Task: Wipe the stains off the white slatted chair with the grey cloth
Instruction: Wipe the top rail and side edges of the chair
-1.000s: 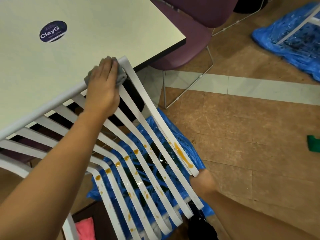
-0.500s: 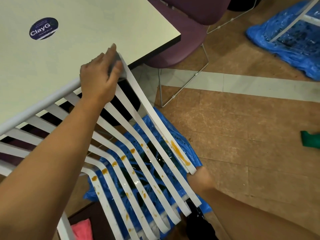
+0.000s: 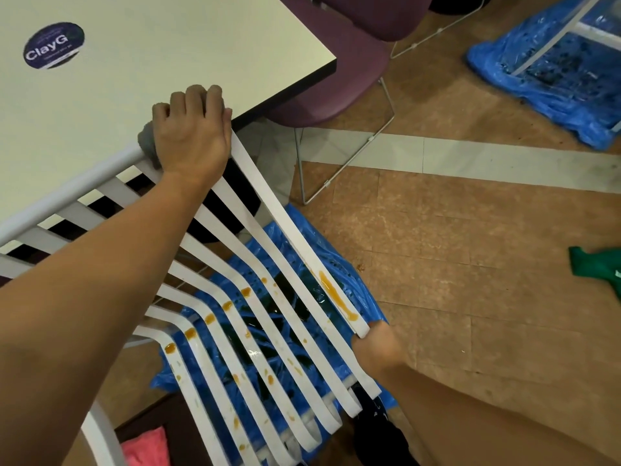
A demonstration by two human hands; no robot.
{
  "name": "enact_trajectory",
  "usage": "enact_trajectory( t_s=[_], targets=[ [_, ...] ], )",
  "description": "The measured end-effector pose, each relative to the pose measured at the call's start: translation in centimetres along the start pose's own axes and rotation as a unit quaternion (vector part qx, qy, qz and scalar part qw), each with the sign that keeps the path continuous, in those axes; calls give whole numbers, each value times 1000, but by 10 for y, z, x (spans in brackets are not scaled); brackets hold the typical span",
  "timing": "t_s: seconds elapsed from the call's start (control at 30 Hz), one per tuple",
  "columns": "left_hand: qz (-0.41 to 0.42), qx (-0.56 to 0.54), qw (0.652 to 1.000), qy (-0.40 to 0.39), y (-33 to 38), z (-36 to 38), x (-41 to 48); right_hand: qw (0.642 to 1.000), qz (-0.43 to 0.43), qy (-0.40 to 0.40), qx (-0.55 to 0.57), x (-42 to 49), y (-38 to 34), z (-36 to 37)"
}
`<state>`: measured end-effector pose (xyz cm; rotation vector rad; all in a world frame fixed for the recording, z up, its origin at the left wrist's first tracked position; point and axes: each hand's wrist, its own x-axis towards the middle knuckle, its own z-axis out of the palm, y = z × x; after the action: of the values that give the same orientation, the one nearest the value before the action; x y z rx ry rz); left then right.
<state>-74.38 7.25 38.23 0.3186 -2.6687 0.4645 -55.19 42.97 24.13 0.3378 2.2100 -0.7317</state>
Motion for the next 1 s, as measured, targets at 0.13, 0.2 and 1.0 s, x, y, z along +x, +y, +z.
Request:
enact_trajectory(
  t_s=[0.13, 0.2, 1.0],
  targets=[
    [64, 8, 998, 19, 10, 15, -9, 1000, 1, 3, 2, 0, 1, 0],
    [79, -31, 996, -21, 16, 20, -15, 1000, 2, 4, -6, 0, 1, 0],
    [206, -152, 949, -185, 125, 35, -139, 999, -4, 6, -49, 1, 0, -2]
  ],
)
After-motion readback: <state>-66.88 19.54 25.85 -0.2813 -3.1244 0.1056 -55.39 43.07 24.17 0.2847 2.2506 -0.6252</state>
